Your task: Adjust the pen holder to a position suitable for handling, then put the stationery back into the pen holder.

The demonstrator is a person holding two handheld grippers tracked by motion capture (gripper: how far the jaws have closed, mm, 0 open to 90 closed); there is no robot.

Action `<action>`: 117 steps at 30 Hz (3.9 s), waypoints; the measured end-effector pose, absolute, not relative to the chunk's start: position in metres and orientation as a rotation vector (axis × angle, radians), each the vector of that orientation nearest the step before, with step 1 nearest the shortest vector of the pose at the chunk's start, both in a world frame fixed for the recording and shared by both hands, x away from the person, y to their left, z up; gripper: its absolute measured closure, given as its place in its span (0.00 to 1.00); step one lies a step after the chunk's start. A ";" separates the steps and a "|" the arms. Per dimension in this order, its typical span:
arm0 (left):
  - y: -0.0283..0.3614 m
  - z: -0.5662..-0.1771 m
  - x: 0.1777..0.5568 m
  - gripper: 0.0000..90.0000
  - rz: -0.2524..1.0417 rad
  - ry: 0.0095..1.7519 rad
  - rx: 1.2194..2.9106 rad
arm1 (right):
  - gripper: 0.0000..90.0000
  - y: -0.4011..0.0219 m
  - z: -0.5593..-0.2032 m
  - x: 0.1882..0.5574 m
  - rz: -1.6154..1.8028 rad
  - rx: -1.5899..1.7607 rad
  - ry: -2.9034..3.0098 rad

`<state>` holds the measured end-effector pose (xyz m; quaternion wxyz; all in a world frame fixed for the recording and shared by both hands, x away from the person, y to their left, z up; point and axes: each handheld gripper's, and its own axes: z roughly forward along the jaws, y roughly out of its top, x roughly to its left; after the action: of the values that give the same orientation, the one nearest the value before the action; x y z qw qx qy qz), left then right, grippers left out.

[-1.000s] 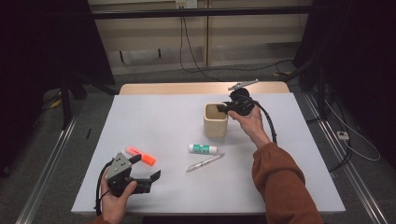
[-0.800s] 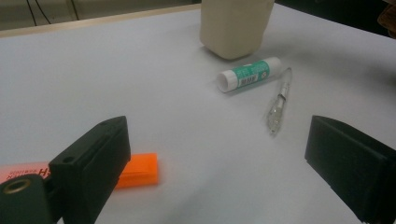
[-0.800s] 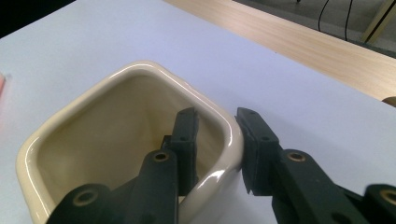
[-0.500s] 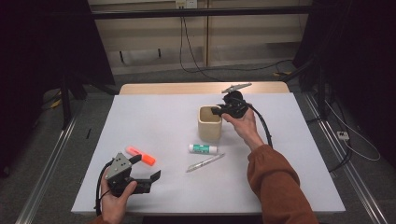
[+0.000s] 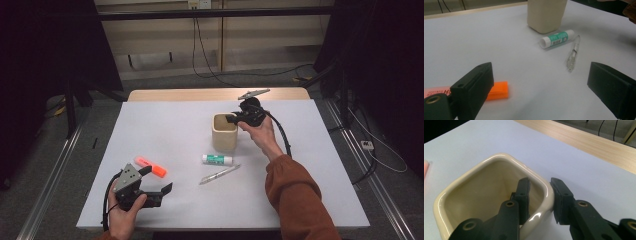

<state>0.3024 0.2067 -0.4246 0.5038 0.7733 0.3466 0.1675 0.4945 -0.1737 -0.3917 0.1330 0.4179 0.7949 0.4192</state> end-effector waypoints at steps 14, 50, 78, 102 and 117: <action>0.207 -0.425 0.302 0.07 0.403 0.839 1.869 | 0.70 -0.176 -0.393 0.492 1.266 1.211 2.294; 0.208 -0.427 0.302 0.07 0.408 0.856 1.878 | 0.08 -0.210 -0.375 0.446 1.385 1.225 2.082; 0.210 -0.427 0.301 0.08 0.419 0.858 1.875 | 0.09 -0.242 -0.411 0.378 1.317 1.240 2.045; 0.213 -0.421 0.297 0.08 0.453 0.845 1.844 | 0.09 -0.268 -0.440 0.308 1.318 1.262 1.899; 0.214 -0.420 0.301 0.10 0.458 0.856 1.856 | 0.09 -0.279 -0.443 0.280 1.309 1.266 1.894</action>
<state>0.3009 0.2145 -0.4201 0.5001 0.7673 0.3541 0.1894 0.2799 -0.2788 -0.4432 0.2540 0.4660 0.6972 0.4819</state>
